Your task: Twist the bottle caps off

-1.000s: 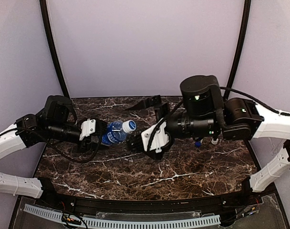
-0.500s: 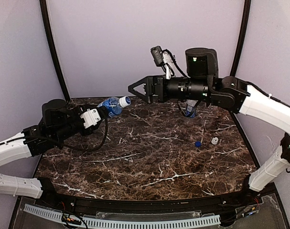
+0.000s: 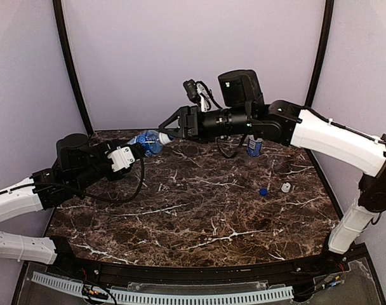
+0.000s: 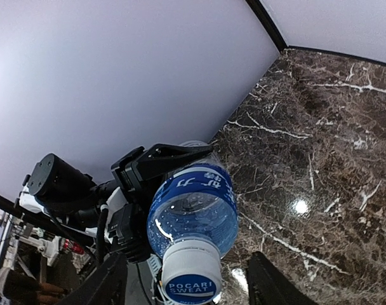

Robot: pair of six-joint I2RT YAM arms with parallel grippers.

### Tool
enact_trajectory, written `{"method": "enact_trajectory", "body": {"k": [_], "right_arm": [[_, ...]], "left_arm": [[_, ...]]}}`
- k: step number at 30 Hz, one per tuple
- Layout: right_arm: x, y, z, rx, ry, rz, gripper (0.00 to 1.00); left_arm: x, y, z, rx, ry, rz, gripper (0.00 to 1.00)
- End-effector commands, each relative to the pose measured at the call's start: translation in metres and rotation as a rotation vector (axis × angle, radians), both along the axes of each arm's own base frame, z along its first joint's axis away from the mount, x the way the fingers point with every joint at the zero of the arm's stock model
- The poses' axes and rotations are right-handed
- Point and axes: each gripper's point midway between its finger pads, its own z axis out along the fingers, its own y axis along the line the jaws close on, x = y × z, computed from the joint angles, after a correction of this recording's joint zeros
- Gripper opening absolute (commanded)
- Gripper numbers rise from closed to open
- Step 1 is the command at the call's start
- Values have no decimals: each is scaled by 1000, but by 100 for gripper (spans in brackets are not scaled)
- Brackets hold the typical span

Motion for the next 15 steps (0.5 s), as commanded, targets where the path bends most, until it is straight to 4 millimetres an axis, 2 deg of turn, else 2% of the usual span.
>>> {"method": "enact_trajectory", "body": {"k": [1, 6, 12, 13, 15], "right_arm": [[0, 2, 0, 18, 49, 29, 57], [0, 4, -7, 9, 71, 42, 49], [-1, 9, -15, -4, 94, 61, 47], [1, 8, -17, -8, 96, 55, 44], [2, 7, -18, -11, 94, 46, 31]], "left_arm": [[-2, 0, 1, -15, -8, -2, 28], [-2, -2, 1, -18, -6, -7, 28], [-1, -1, 2, -17, -9, -3, 28], [-1, -2, 2, -20, -9, -4, 28], [-1, -2, 3, -24, -7, -6, 28]]}}
